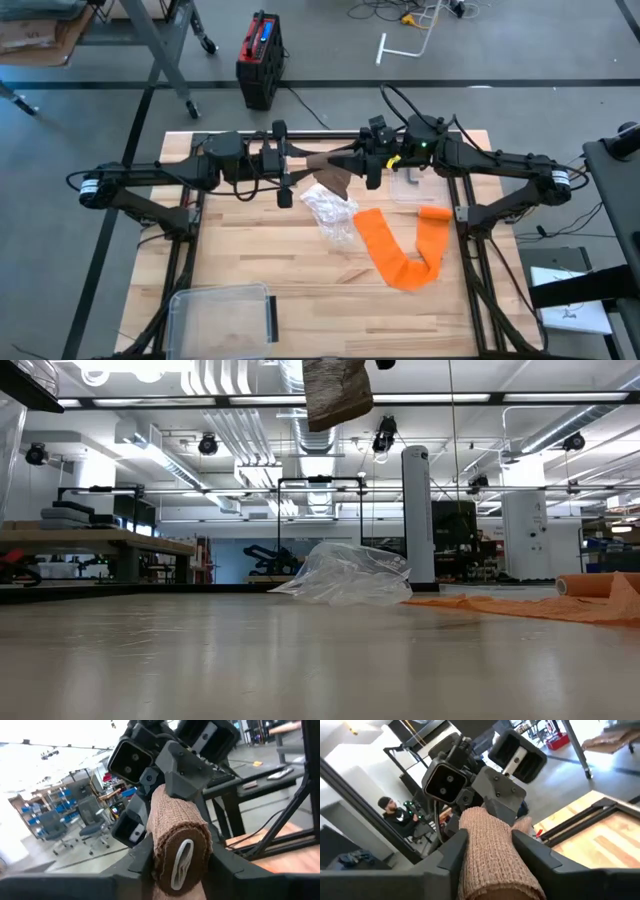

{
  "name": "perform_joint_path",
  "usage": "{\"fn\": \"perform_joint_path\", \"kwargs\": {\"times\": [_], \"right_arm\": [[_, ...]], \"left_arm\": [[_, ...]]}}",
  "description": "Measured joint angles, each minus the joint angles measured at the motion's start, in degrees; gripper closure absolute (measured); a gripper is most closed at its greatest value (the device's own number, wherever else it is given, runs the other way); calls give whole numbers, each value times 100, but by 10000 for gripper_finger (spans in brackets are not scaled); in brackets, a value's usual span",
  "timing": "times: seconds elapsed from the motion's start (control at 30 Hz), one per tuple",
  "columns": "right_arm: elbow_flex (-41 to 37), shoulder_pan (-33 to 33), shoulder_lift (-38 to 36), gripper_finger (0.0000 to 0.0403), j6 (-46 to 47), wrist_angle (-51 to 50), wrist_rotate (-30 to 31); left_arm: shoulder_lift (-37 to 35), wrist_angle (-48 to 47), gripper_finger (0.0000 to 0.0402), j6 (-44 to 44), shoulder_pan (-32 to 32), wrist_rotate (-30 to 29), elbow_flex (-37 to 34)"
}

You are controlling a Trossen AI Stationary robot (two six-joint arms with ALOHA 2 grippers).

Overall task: Roll bandage
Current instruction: Roll the brown bandage

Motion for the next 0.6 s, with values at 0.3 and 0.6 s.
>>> {"fn": "perform_joint_path", "kwargs": {"times": [0.3, 0.6], "right_arm": [[-2, 4, 2, 288, -1636, -14, -1], [-2, 281, 2, 297, -2940, 14, 587]], "left_arm": [[-88, -88, 177, -1855, 2, 0, 0], [-88, -107, 119, -2453, 28, 3, 0]]}}
